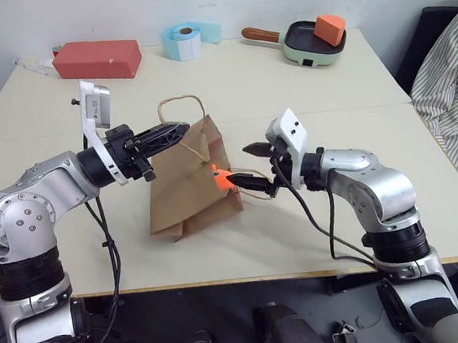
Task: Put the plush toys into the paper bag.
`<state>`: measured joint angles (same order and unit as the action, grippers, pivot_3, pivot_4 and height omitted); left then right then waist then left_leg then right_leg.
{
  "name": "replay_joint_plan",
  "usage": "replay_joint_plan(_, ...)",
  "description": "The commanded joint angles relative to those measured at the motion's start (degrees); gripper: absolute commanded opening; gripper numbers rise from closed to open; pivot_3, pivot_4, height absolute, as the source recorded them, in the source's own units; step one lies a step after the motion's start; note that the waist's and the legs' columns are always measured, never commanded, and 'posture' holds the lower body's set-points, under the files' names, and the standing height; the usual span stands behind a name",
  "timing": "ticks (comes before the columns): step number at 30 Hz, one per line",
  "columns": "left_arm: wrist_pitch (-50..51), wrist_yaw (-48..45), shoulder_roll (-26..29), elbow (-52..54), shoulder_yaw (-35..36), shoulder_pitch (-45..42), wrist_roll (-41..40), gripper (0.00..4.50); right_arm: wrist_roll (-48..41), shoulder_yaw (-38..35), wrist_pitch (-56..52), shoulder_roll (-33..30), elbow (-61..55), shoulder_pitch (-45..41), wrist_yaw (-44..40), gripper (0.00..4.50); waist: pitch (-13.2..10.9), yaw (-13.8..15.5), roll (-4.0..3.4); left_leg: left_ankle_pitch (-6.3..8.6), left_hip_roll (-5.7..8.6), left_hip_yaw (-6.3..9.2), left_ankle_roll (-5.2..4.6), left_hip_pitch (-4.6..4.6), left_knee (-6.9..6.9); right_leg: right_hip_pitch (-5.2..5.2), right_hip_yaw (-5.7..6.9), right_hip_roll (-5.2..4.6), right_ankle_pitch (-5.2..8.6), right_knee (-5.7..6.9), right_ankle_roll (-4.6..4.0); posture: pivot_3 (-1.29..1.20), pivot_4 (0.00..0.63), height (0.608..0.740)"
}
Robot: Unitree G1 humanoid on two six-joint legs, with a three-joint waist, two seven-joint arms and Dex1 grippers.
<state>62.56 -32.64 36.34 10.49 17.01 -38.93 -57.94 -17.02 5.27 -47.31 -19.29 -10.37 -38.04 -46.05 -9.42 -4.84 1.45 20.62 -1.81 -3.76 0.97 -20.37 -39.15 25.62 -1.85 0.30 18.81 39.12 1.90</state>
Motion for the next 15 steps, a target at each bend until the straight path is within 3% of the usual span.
replay_joint_plan(1, -0.5, -0.9, 0.5, 0.6, 0.3, -1.6, -1.0, 0.00, 1.7, 2.8, 4.2, 0.5, 5.3, -3.0, 0.7, 4.48, 0.0, 0.0, 0.00, 0.00, 0.00, 0.00, 0.00, 0.00, 0.00, 0.00, -0.01, 0.00, 0.00, -0.02, 0.00, 0.00, 0.150, 0.740)
replay_joint_plan(10, -0.1, -2.3, 2.1, -0.4, 0.6, -1.3, -0.9, 0.00, 5.4, 7.3, 13.5, 0.8, 19.3, -10.1, -2.3, 4.48, 0.0, 0.0, 0.00, 0.00, 0.00, 0.00, -0.01, -0.01, 0.01, 0.00, 0.01, 0.00, 0.00, -0.05, 0.00, 0.00, 0.150, 0.740)
replay_joint_plan(15, 0.2, -2.5, 3.1, -0.7, 1.2, 0.1, -1.0, 0.00, -4.4, -0.9, 3.8, -4.0, 7.6, -8.3, -5.4, 4.48, 0.0, 0.4, 0.00, 0.00, -0.01, 0.06, -0.01, -0.05, 0.03, 0.01, 0.05, -0.01, 0.00, -0.07, 0.00, 0.00, 0.150, 0.740)
